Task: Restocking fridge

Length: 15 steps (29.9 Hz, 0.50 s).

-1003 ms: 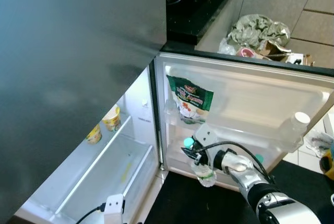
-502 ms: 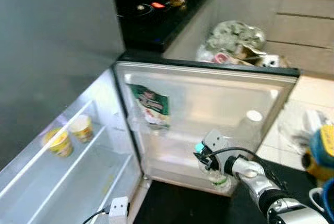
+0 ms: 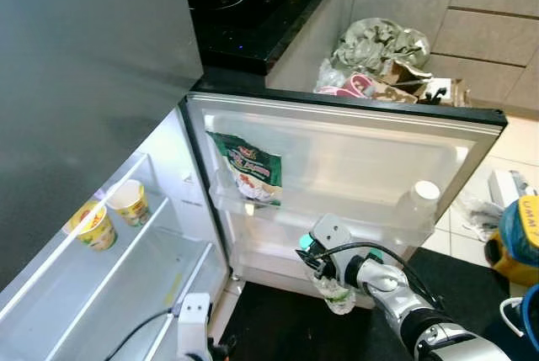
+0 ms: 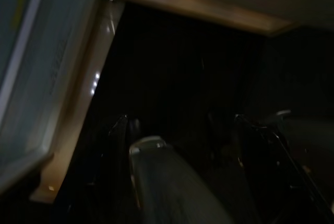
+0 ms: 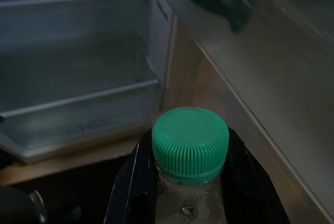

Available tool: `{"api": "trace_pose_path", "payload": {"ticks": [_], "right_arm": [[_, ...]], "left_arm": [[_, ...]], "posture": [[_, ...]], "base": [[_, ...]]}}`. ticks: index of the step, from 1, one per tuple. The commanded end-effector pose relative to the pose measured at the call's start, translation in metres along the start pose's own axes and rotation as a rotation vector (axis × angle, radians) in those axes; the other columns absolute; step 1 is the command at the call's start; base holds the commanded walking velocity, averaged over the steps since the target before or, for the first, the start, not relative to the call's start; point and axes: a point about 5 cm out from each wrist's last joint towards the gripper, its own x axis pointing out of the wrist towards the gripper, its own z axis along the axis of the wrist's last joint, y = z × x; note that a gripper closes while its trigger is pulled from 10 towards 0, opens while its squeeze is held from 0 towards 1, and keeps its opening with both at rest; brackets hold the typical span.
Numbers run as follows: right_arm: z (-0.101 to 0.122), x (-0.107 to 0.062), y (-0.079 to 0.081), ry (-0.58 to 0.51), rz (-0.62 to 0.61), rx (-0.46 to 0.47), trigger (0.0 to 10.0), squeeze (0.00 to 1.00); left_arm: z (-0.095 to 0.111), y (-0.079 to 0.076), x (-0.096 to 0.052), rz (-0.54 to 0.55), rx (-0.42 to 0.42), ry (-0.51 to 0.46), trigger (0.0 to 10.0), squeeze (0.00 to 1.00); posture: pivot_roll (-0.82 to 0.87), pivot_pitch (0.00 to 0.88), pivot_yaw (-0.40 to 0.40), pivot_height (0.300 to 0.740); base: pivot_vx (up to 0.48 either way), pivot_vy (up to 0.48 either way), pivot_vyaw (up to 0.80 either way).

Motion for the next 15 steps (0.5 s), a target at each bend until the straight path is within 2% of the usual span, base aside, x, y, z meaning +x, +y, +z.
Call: {"api": "trace_pose_path", "payload": {"ticks": [1,8,10,15], "right_arm": [[0.001,0.001,0.000,-0.010,-0.021,0.027,10.0,0.00],[0.004,0.001,-0.007,-0.007,-0.067,0.070,10.0,0.00],[0.008,0.001,-0.013,-0.007,-0.089,0.071,10.0,0.00],[0.017,0.002,-0.019,-0.032,-0.097,0.065,10.0,0.00]], "left_arm": [[0.005,0.005,-0.001,0.005,0.034,-0.012,10.0,0.00],[0.023,0.001,0.005,-0.006,0.061,-0.081,10.0,0.00],[0.032,-0.002,0.007,-0.026,0.067,-0.110,10.0,0.00],[0.035,-0.005,0.008,-0.045,0.095,-0.113,10.0,0.00]], "posture": [[-0.05,0.000,0.016,0.740],[-0.03,0.000,0.002,0.740],[-0.04,0.000,0.001,0.735],[-0.05,0.000,0.004,0.725]], "base": [[0.000,0.000,0.00],[0.000,0.000,0.00],[0.000,0.000,0.00],[0.000,0.000,0.00]]}}
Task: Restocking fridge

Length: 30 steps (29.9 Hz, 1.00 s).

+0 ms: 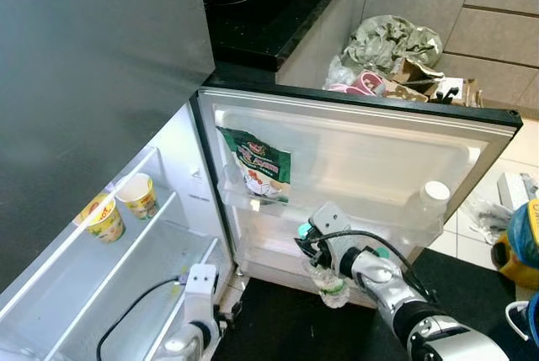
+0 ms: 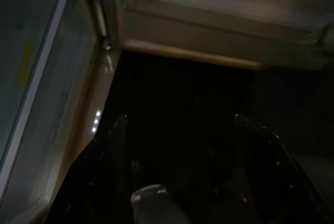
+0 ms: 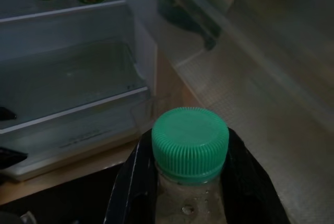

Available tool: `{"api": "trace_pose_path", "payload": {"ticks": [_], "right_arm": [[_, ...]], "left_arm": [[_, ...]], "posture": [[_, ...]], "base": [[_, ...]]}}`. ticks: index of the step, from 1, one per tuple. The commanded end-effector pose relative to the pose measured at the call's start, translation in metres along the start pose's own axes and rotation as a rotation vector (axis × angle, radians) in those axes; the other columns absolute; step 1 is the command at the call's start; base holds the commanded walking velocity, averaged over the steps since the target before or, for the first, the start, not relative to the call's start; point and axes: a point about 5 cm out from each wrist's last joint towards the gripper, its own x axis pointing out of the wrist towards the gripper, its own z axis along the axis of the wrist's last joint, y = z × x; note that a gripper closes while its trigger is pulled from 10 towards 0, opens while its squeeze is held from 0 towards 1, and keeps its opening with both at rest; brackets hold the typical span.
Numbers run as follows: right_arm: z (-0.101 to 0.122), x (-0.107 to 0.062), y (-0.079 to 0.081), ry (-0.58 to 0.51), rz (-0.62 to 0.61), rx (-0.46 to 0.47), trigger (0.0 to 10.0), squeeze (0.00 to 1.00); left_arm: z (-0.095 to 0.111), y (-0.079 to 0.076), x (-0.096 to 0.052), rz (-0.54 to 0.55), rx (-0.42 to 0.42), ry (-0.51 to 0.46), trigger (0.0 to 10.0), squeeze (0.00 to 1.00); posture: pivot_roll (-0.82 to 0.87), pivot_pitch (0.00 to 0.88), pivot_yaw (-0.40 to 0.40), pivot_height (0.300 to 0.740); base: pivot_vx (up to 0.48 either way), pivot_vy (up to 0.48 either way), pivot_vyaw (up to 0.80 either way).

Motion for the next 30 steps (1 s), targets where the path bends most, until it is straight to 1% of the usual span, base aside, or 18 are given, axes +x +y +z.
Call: {"api": "trace_pose_path", "payload": {"ticks": [1,5,8,12,18,19,20,22,24,26,30], "right_arm": [[0.013,0.003,-0.007,-0.045,-0.023,0.013,10.0,0.00],[0.022,0.005,-0.006,-0.078,-0.009,0.005,10.0,0.00],[0.023,0.006,-0.005,-0.083,-0.006,0.005,10.0,0.00],[0.030,0.007,-0.005,-0.113,0.011,-0.006,10.0,0.00],[0.032,0.007,-0.004,-0.135,0.026,-0.006,10.0,0.00],[0.032,0.007,-0.002,-0.141,0.049,-0.006,10.0,0.00],[0.029,0.007,0.002,-0.132,0.069,-0.022,10.0,0.00],[0.029,0.007,0.002,-0.132,0.069,-0.022,10.0,0.00],[0.020,0.007,0.010,-0.080,0.117,-0.075,10.0,0.00],[0.017,0.007,0.015,-0.058,0.155,-0.104,10.0,0.00],[0.016,0.007,0.018,-0.054,0.192,-0.127,10.0,0.00]], "left_arm": [[-0.002,0.000,-0.001,-0.011,0.031,0.011,10.0,0.00],[-0.001,0.000,-0.001,-0.020,0.036,0.010,10.0,0.00],[-0.001,0.000,-0.001,-0.020,0.036,0.009,10.0,0.00],[-0.008,0.004,-0.005,-0.006,0.032,0.028,10.0,0.00],[-0.011,0.005,-0.006,-0.002,0.031,0.040,10.0,0.00],[-0.013,0.005,-0.007,0.001,0.028,0.046,10.0,0.00],[-0.015,0.005,-0.008,0.003,0.025,0.051,10.0,0.00],[-0.015,0.005,-0.008,0.003,0.025,0.051,10.0,0.00],[-0.018,0.005,-0.009,0.006,0.021,0.058,10.0,0.00],[-0.019,0.005,-0.009,0.007,0.021,0.059,10.0,0.00],[-0.018,0.006,-0.009,0.007,0.024,0.058,10.0,0.00]], "posture": [[-0.05,0.000,0.004,0.720],[-0.05,0.000,0.009,0.705],[-0.05,0.000,0.009,0.700],[-0.05,0.000,0.008,0.680],[-0.05,0.000,0.008,0.675],[-0.05,0.000,0.008,0.675],[-0.05,0.000,0.008,0.675],[-0.05,0.000,0.008,0.675],[-0.05,0.000,0.008,0.670],[-0.05,0.000,0.008,0.660],[-0.05,0.000,0.009,0.650]], "base": [[0.000,0.000,0.00],[0.000,0.000,0.00],[0.000,0.000,0.00],[0.000,0.000,0.00],[0.000,0.000,0.00],[0.000,0.000,0.00],[0.000,0.000,0.00],[0.000,0.000,0.00],[0.000,0.000,0.00],[0.000,0.000,0.00],[0.000,0.000,0.00]]}}
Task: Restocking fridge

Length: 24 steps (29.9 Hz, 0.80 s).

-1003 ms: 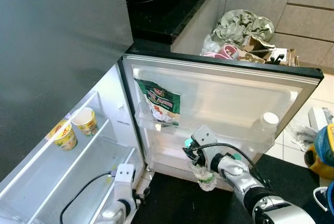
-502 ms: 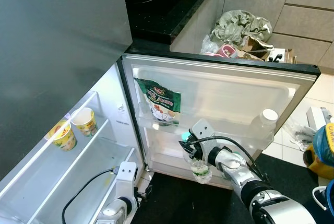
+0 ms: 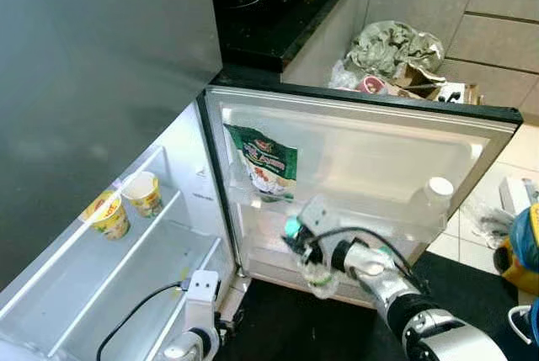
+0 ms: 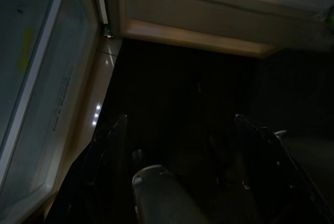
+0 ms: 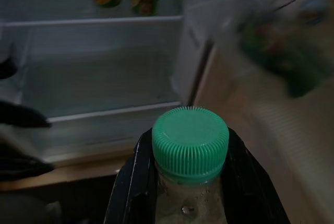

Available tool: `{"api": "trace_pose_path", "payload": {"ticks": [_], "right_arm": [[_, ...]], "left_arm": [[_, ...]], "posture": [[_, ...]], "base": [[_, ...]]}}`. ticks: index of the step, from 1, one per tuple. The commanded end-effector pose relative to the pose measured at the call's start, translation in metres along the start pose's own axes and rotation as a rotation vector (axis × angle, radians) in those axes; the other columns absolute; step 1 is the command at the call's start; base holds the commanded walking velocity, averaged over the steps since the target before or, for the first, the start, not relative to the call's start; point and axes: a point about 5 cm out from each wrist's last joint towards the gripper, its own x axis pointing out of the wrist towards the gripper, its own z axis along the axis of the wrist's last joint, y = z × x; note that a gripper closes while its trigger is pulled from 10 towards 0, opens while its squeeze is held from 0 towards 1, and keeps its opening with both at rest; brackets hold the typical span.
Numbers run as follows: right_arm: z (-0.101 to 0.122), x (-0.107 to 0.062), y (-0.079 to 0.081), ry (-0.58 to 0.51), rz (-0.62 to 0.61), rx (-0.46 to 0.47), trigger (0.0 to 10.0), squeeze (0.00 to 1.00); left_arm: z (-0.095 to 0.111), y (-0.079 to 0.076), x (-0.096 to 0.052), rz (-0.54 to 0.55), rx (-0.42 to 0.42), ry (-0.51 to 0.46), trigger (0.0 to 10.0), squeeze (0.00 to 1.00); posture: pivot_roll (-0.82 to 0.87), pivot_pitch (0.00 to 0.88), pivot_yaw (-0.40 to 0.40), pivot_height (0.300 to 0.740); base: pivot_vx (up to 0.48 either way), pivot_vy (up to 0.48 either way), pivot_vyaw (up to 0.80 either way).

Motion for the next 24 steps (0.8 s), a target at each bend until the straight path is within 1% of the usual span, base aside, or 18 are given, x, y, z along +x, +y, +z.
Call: {"api": "trace_pose_path", "payload": {"ticks": [1,5,10,13,17,20,21,22,24], "right_arm": [[0.003,0.001,0.003,-0.013,0.034,-0.044,10.0,0.00],[0.003,0.000,0.003,-0.012,0.044,-0.059,10.0,0.00],[0.004,-0.002,-0.002,-0.023,0.012,-0.058,10.0,0.00],[0.008,-0.004,-0.007,-0.057,-0.015,-0.029,10.0,0.00],[0.019,-0.007,-0.016,-0.141,-0.032,0.002,10.0,0.00],[0.026,-0.010,-0.023,-0.184,-0.047,0.015,10.0,0.00],[0.029,-0.011,-0.025,-0.193,-0.051,0.019,10.0,0.00],[0.029,-0.011,-0.025,-0.193,-0.051,0.019,10.0,0.00],[0.033,-0.011,-0.029,-0.207,-0.054,0.024,10.0,0.00]], "left_arm": [[-0.003,0.007,-0.004,0.014,0.023,0.018,10.0,0.00],[0.001,0.008,-0.003,0.016,0.022,0.006,10.0,0.00],[0.010,0.008,0.000,0.007,0.020,-0.031,10.0,0.00],[0.013,0.008,0.001,0.002,0.025,-0.042,10.0,0.00],[0.018,0.008,0.002,-0.004,0.032,-0.059,10.0,0.00],[0.028,0.008,0.004,-0.009,0.009,-0.103,10.0,0.00],[0.034,0.008,0.005,-0.020,0.005,-0.129,10.0,0.00],[0.034,0.008,0.005,-0.020,0.005,-0.129,10.0,0.00],[0.044,0.006,0.007,-0.044,0.009,-0.174,10.0,0.00]], "posture": [[-0.05,0.000,0.009,0.645],[-0.05,0.000,0.008,0.630],[-0.05,0.000,0.009,0.610],[-0.05,0.000,0.010,0.595],[-0.05,0.000,0.013,0.595],[-0.05,0.000,0.014,0.595],[-0.05,0.000,0.013,0.595],[-0.05,0.000,0.013,0.595],[-0.05,0.000,0.013,0.590]], "base": [[0.000,0.000,0.00],[0.000,0.000,0.00],[0.000,0.000,0.00],[0.000,0.000,0.00],[0.000,0.000,0.00],[0.000,0.000,0.00],[0.000,0.000,0.00],[0.000,0.000,0.00],[0.000,0.000,0.00]]}}
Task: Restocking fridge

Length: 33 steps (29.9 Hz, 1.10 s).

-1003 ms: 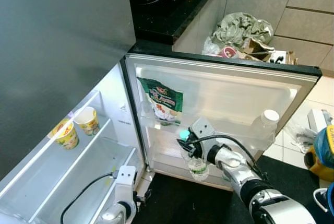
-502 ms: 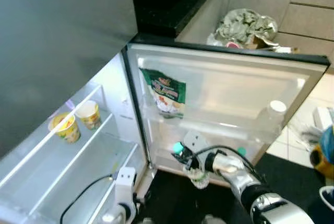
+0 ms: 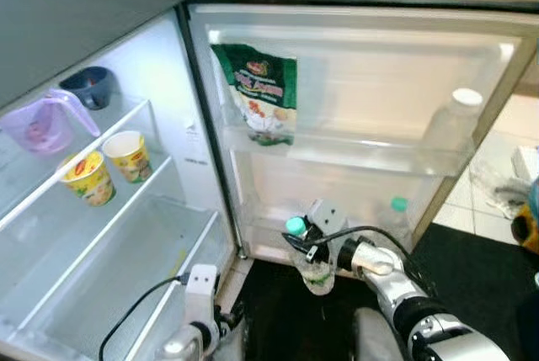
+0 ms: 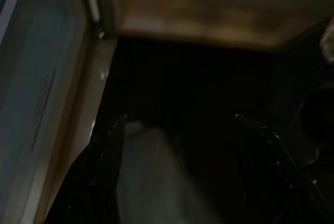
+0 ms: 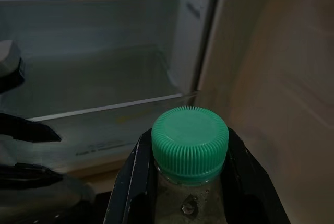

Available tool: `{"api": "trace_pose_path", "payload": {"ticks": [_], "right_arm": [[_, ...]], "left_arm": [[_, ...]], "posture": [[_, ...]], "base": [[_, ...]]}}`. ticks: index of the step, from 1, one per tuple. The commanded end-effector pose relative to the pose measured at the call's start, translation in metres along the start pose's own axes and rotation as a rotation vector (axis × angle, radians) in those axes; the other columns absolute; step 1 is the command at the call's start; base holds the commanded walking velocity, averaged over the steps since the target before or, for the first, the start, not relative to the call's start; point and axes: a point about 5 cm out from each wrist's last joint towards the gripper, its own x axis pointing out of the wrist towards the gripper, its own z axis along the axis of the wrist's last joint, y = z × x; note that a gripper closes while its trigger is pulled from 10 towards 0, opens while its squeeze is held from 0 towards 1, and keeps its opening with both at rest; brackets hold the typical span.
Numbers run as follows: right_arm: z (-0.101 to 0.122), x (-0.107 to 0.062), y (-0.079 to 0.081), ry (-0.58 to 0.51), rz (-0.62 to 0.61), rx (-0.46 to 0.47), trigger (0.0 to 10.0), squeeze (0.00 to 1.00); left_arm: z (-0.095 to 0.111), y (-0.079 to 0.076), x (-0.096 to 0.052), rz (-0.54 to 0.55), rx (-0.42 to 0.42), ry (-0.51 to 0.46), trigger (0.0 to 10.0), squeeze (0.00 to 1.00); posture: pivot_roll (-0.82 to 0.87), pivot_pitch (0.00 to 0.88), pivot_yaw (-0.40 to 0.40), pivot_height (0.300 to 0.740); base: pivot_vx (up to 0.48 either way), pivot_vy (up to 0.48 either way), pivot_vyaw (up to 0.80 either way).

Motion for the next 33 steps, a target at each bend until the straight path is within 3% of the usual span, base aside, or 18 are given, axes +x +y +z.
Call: {"api": "trace_pose_path", "payload": {"ticks": [1,3,9,18,25,33], "right_arm": [[0.019,0.003,-0.007,-0.071,-0.012,-0.023,10.0,0.00],[0.031,0.003,-0.013,-0.118,0.007,-0.015,10.0,0.00],[0.040,0.004,-0.012,-0.168,0.047,-0.002,10.0,0.00],[0.056,0.010,0.008,-0.227,0.164,-0.090,10.0,0.00],[0.064,0.009,0.009,-0.254,0.185,-0.106,10.0,0.00],[0.086,0.003,0.007,-0.298,0.191,-0.185,10.0,0.00]], "left_arm": [[0.012,0.005,0.001,-0.003,0.012,-0.052,10.0,0.00],[0.035,0.004,0.007,-0.054,0.049,-0.137,10.0,0.00],[0.044,0.004,0.008,-0.075,0.078,-0.161,10.0,0.00],[0.039,0.004,0.006,-0.093,0.085,-0.152,10.0,0.00],[0.036,0.004,0.005,-0.096,0.080,-0.149,10.0,0.00],[0.033,0.003,0.004,-0.098,0.081,-0.141,10.0,0.00]], "posture": [[-0.05,0.000,0.013,0.590],[-0.05,0.000,0.011,0.575],[-0.05,0.000,0.013,0.555],[-0.05,0.000,0.012,0.515],[-0.05,0.000,0.012,0.500],[-0.06,0.000,0.007,0.475]], "base": [[0.000,0.000,0.00],[0.000,0.000,0.00],[0.000,0.000,0.00],[0.000,0.000,0.00],[0.000,0.000,0.00],[0.000,0.000,0.00]]}}
